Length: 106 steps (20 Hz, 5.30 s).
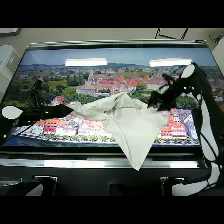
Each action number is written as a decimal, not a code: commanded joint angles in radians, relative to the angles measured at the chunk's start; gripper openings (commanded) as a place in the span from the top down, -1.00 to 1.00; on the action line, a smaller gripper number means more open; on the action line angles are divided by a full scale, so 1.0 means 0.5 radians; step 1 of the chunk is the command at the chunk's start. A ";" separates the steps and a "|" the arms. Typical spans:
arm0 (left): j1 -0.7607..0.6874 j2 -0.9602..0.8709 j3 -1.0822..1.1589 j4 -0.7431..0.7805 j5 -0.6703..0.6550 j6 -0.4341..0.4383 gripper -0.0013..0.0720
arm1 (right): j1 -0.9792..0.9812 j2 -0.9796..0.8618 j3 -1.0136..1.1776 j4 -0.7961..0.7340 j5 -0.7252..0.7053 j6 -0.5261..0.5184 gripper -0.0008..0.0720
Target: Fold the clothes and pants, and hang the long-sleeved shirts on hangers.
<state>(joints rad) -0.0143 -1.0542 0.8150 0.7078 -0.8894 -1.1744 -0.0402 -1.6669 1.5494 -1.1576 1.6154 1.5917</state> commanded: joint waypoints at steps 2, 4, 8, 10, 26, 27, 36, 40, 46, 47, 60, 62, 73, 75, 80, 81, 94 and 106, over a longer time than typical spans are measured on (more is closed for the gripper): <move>0.034 -0.002 -0.005 0.005 -0.003 0.001 0.90 | -0.027 0.436 -1.103 -0.035 -0.076 -0.007 -0.93; 0.034 -0.002 -0.005 0.004 -0.003 0.000 0.90 | -0.023 0.554 -1.564 0.151 -0.189 -0.082 -0.93; 0.034 -0.002 -0.005 0.002 -0.004 0.000 0.90 | -0.022 0.612 -1.918 0.304 -0.366 -0.117 -0.90; 0.034 -0.002 -0.005 0.001 -0.008 0.000 0.90 | -0.019 0.612 -1.956 0.403 -0.455 -0.119 -0.90; 0.220 0.176 0.681 0.002 -0.006 0.195 0.91 | 0.150 1.176 -0.802 0.034 -0.841 0.041 0.87; 0.272 0.220 0.864 0.001 -0.007 0.194 0.91 | 0.050 1.283 -0.536 -0.034 -0.931 0.040 0.87; 0.462 0.821 1.655 0.000 0.183 -0.046 0.91 | -0.212 2.013 0.324 -0.341 -1.596 0.002 0.87; 0.462 0.916 1.668 0.001 0.552 -0.046 0.91 | -0.212 2.021 0.325 -0.340 -1.831 0.004 0.87; 0.462 0.535 1.566 0.150 -0.171 -0.047 0.91 | -0.212 1.527 0.289 -0.334 -0.783 0.036 0.87; 0.462 0.424 1.464 0.150 -0.266 -0.046 0.90 | -0.212 1.359 0.237 -0.317 -0.666 0.035 0.87; 0.457 -0.970 0.739 -0.218 -0.433 -0.044 0.90 | -0.127 -0.152 -0.026 0.661 -0.838 0.145 0.72; 0.538 -0.959 0.785 -0.190 -0.521 -0.043 0.30 | -0.204 -0.112 0.033 0.623 -0.732 -0.072 -0.23; 1.141 -0.941 0.417 0.684 -1.202 -0.220 -0.40 | -0.692 0.244 -0.375 -0.272 -0.012 0.050 -0.68; 1.106 -0.942 0.197 0.523 -1.031 -0.098 -0.40 | -0.665 0.244 -0.468 -0.229 -0.020 0.027 -0.69; 0.973 -0.975 0.040 0.253 -0.790 0.018 -0.39 | -0.610 0.244 -0.509 -0.201 -0.043 0.014 -0.69; 0.945 -0.978 0.040 0.218 -0.768 0.017 -0.39 | -0.610 0.244 -0.509 -0.199 -0.042 0.003 -0.69; 0.803 -0.871 0.044 0.215 -0.763 0.054 0.90 | -0.569 0.240 -1.136 0.013 -0.486 -0.132 -0.55; 0.803 -0.654 0.278 0.190 -0.879 0.046 0.91 | -0.189 0.439 -0.941 0.171 -0.432 -0.288 0.87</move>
<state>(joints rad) 0.3870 -1.4269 0.8867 0.8135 -1.3098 -1.1511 -0.1486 -1.5093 1.0073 -1.1019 1.3468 1.4731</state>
